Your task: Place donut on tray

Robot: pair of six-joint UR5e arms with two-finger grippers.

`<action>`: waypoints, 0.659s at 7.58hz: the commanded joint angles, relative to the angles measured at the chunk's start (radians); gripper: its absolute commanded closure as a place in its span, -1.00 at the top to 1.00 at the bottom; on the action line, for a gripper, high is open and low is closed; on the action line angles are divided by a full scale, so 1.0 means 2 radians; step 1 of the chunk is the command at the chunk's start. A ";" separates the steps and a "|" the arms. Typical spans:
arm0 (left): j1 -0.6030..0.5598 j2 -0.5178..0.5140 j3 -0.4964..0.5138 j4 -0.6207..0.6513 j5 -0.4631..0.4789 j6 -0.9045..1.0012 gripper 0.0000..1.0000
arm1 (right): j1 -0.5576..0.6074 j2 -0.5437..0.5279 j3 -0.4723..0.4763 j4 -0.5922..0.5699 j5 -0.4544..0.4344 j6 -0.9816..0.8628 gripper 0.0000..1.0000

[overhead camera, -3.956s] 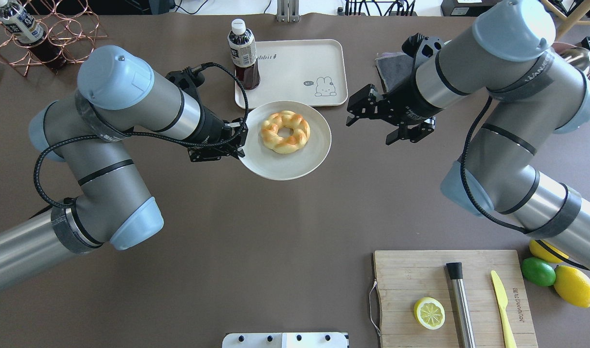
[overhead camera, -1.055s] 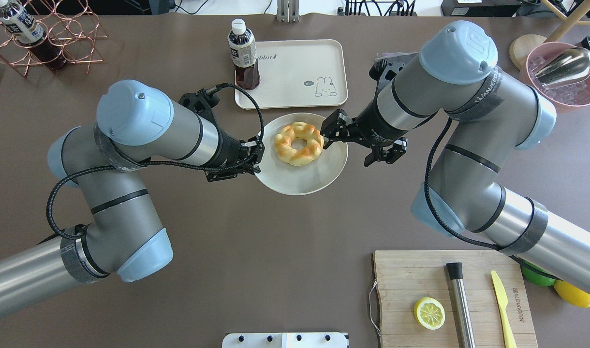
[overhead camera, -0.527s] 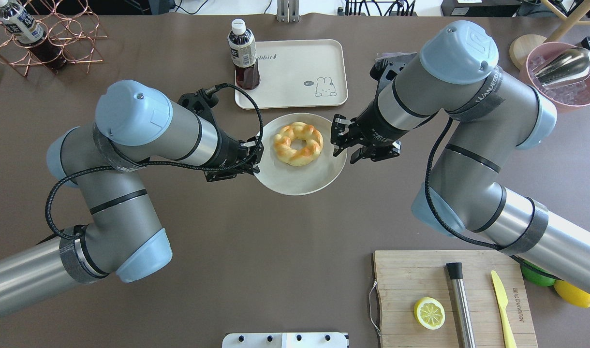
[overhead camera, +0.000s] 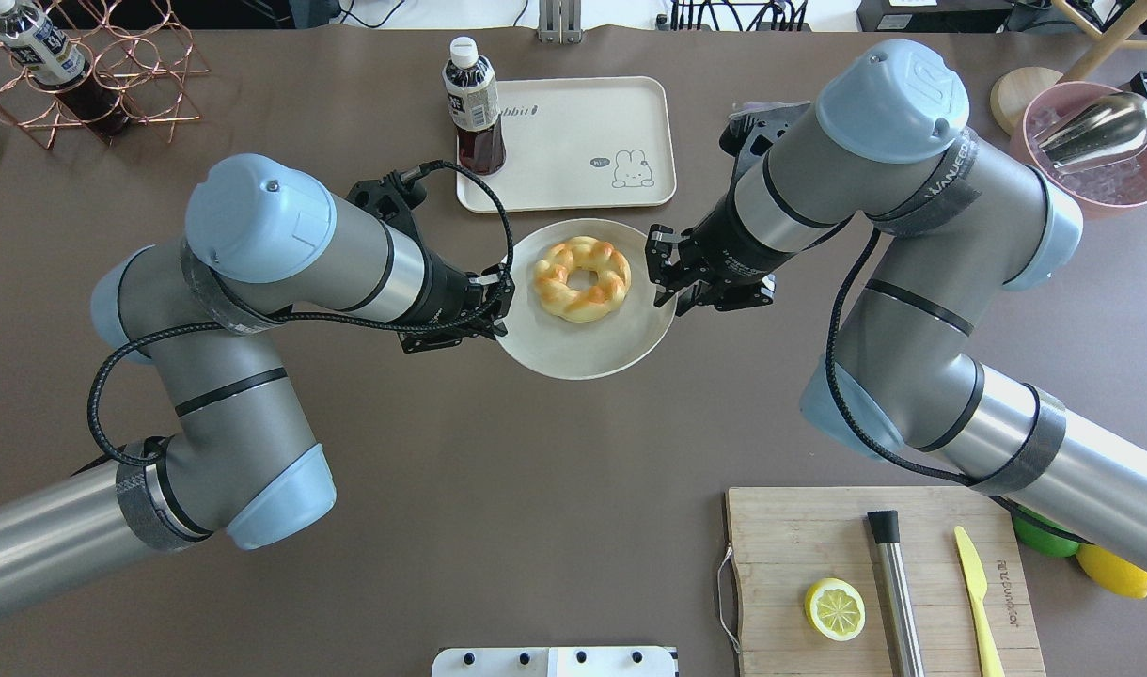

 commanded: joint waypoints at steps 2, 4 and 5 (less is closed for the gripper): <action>-0.001 -0.001 -0.001 -0.001 0.000 0.000 0.72 | 0.002 0.002 0.000 0.000 -0.001 0.000 -1.00; -0.001 -0.001 -0.003 -0.001 0.004 0.000 0.96 | 0.004 0.001 0.000 0.000 -0.001 0.000 -1.00; -0.001 0.000 -0.002 -0.002 0.003 0.000 0.96 | 0.004 0.001 0.000 0.001 -0.001 0.000 -1.00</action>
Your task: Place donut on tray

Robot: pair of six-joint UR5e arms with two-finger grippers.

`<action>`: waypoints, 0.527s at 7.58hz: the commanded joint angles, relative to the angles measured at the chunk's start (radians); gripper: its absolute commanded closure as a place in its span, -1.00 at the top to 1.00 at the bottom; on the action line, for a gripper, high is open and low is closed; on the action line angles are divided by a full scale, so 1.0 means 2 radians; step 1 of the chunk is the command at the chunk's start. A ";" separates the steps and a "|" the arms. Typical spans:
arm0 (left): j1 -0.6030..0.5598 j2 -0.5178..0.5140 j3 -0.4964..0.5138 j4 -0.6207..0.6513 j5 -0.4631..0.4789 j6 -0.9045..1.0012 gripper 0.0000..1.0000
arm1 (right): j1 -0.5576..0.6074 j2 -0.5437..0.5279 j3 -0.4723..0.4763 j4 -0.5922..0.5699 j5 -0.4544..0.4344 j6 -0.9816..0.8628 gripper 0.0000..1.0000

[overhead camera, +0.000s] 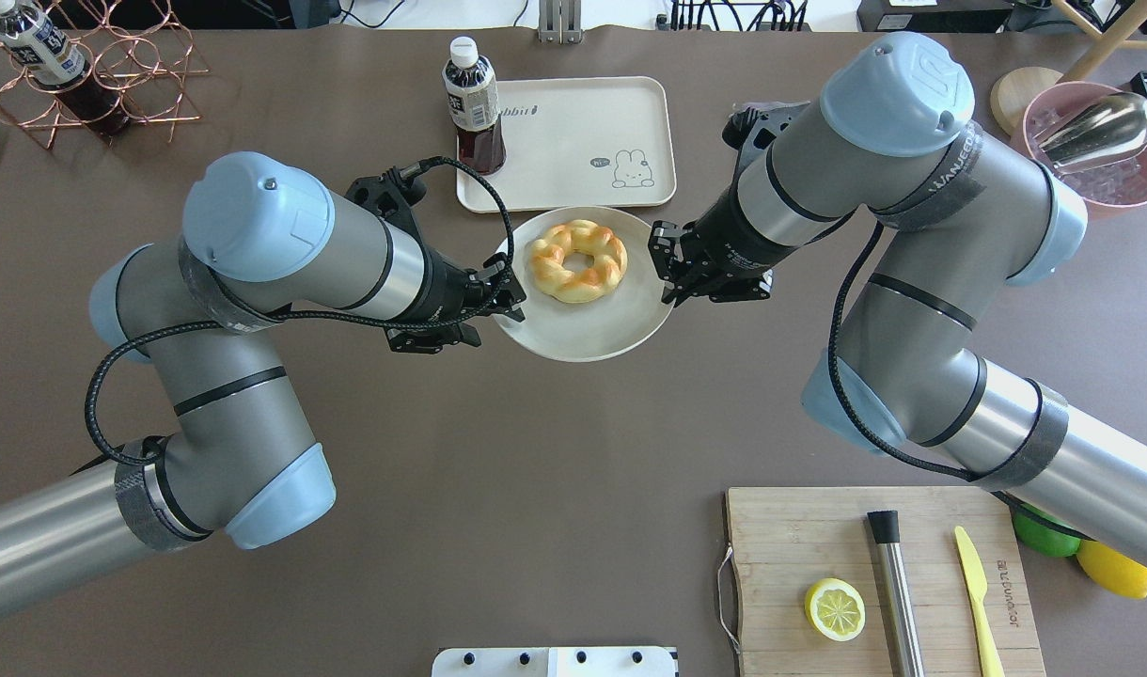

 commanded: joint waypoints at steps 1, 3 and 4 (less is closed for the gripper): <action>-0.004 0.000 -0.001 -0.001 -0.002 0.000 0.96 | 0.001 -0.002 -0.001 0.001 -0.003 0.001 -1.00; -0.024 0.001 -0.016 0.001 -0.010 0.000 0.96 | -0.007 -0.005 -0.005 0.001 -0.012 0.001 -1.00; -0.050 0.002 -0.017 0.001 -0.046 0.000 0.96 | -0.016 -0.007 -0.005 0.001 -0.034 0.001 -1.00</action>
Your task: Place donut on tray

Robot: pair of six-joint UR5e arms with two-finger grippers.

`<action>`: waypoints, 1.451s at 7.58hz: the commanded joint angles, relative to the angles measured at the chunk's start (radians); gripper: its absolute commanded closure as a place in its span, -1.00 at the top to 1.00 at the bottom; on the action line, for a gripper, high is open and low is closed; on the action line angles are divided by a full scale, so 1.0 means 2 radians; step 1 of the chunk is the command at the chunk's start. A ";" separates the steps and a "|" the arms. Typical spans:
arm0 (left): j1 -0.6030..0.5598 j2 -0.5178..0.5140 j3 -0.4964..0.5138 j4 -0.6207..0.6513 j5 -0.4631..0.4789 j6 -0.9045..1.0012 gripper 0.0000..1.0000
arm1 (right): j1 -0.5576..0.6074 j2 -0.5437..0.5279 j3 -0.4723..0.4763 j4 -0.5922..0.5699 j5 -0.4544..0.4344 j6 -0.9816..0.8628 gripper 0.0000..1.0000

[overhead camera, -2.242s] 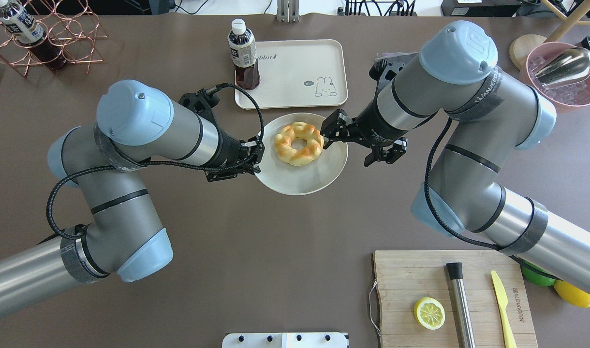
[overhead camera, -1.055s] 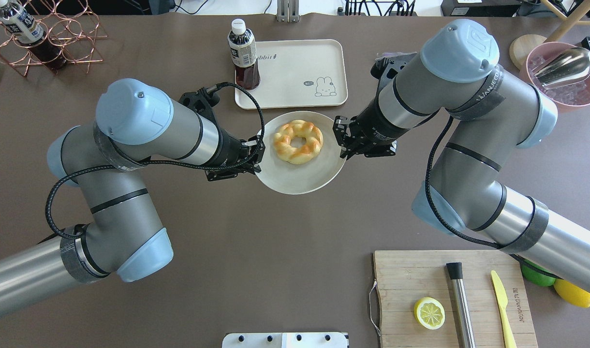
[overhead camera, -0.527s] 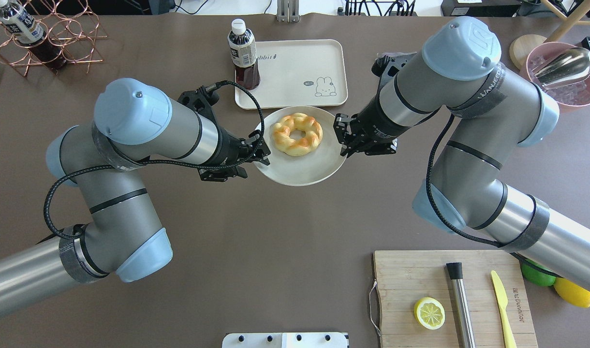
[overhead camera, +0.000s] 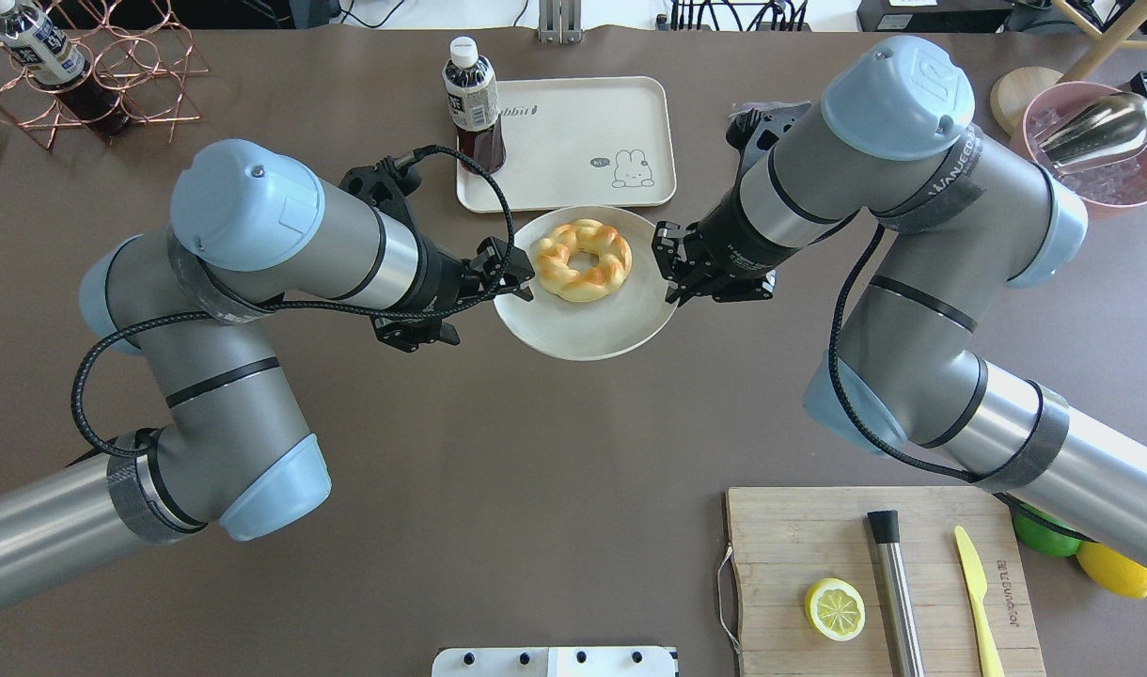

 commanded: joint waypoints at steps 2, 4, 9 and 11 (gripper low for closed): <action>-0.080 0.024 -0.011 -0.002 -0.082 0.005 0.96 | -0.013 -0.003 -0.001 0.004 -0.029 0.000 -1.00; -0.110 0.076 -0.045 -0.001 -0.082 0.038 0.96 | -0.004 -0.008 0.004 0.011 -0.046 0.035 -1.00; -0.195 0.134 -0.046 0.000 -0.144 0.112 0.96 | 0.049 -0.013 -0.043 0.073 -0.118 0.112 -1.00; -0.197 0.134 -0.043 -0.001 -0.144 0.113 0.96 | 0.064 0.040 -0.137 0.098 -0.115 0.129 -1.00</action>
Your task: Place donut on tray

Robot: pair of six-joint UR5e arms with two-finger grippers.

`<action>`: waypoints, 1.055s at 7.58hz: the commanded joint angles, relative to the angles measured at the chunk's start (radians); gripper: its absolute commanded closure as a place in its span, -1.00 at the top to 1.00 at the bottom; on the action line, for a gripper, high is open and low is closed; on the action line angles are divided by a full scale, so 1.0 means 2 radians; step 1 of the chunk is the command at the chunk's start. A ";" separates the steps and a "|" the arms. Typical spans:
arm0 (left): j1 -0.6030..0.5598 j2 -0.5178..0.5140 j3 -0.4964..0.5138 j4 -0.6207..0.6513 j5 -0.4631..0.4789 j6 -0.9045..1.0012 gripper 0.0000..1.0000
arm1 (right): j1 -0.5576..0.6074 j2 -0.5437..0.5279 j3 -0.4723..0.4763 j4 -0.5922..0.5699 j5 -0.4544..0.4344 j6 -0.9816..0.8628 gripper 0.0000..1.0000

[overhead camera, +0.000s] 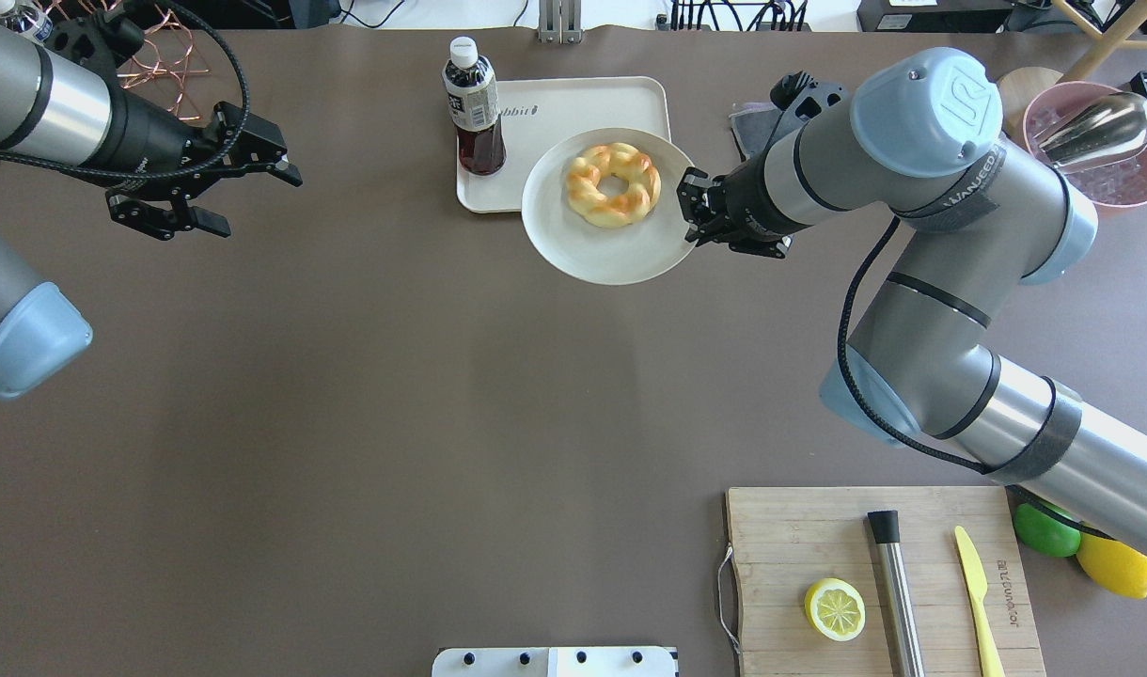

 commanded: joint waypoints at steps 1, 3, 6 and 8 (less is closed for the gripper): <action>-0.005 0.000 0.006 -0.001 -0.001 0.011 0.96 | 0.015 0.078 -0.134 0.058 0.003 0.040 -1.00; -0.018 -0.001 0.021 -0.001 -0.002 0.035 0.96 | 0.013 0.143 -0.279 0.148 0.001 0.056 -1.00; -0.024 -0.006 0.039 -0.003 0.000 0.060 0.96 | -0.006 0.204 -0.399 0.200 -0.025 0.054 -1.00; -0.027 -0.006 0.042 -0.003 0.000 0.071 0.96 | -0.009 0.206 -0.429 0.231 -0.028 0.053 -1.00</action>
